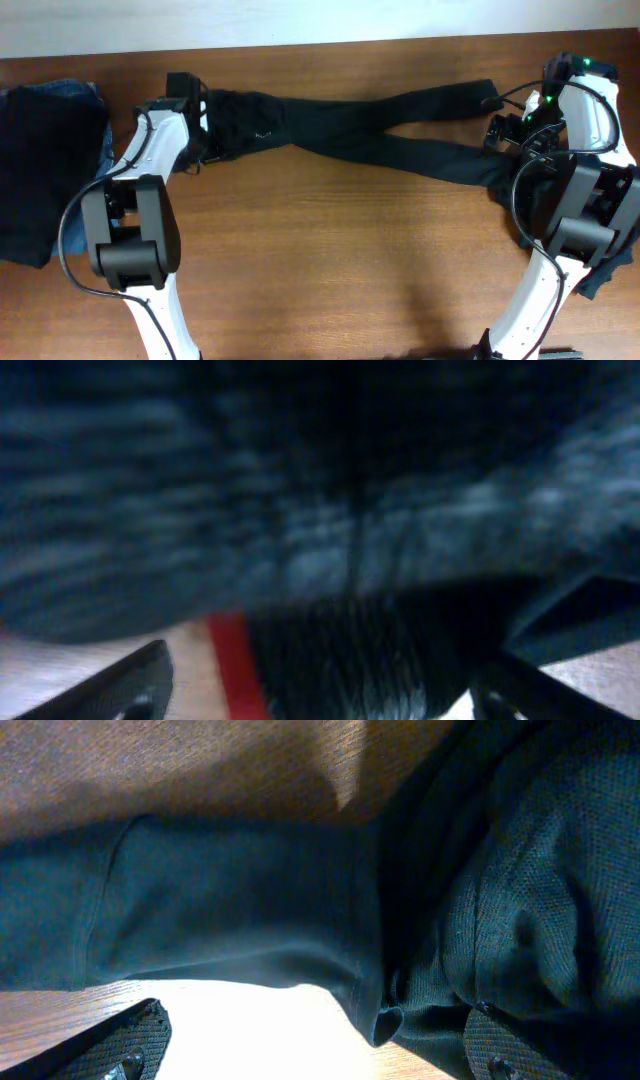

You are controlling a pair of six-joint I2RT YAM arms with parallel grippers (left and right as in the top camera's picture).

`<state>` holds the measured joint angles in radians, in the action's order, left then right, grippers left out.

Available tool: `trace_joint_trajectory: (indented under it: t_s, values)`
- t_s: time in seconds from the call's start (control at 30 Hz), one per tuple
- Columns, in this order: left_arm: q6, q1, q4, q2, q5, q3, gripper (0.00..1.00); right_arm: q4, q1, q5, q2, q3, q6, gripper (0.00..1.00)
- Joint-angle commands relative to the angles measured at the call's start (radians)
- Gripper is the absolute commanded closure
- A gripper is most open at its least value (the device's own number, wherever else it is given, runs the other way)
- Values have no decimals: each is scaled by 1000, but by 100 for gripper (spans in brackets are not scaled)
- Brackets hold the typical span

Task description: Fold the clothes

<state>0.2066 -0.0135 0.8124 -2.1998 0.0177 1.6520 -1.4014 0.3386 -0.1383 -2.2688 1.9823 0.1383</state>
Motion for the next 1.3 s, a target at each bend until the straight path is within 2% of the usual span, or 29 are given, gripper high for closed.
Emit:
trace_joint_trajectory:
  t_s: [0.0,0.07,0.13,0.17,0.2,0.33,0.63,0.77,0.87,0.97,1.0,1.1,1.13,1.27]
  values:
    - [10,-3,-56,5,54,-34,21,2,-6,16,33,17,-2,1]
    - [10,-3,-72,5,54,-34,46,3,-6,15,33,17,-2,1]
    - [10,-3,-79,5,65,-34,82,3,-6,15,33,17,-2,1]
    - [10,-3,-71,6,66,-32,95,4,-6,16,33,17,-2,1]
    - [10,-3,-58,10,66,-27,99,4,-6,16,33,17,-2,1]
    - [9,-3,95,59,65,59,99,7,-6,16,33,17,-2,1]
    - [-53,-5,571,142,61,468,99,7,-35,16,33,17,-8,1]
    - [-74,-5,607,136,-12,477,98,8,-58,20,33,17,-29,1]
    - [-73,-5,575,110,-97,476,98,9,-70,20,33,17,-29,2]
    - [-73,-5,538,66,-120,476,96,9,-71,20,33,17,-29,1]
    - [-73,-5,542,37,-119,476,89,9,-71,20,33,17,-30,1]
    - [-73,-6,594,-18,-108,476,57,25,-70,19,33,17,-34,1]
    - [-73,-6,607,-27,-106,476,55,36,-70,18,33,17,-41,1]
    - [-74,-6,669,-55,-60,476,35,93,-72,-71,33,17,-141,1]
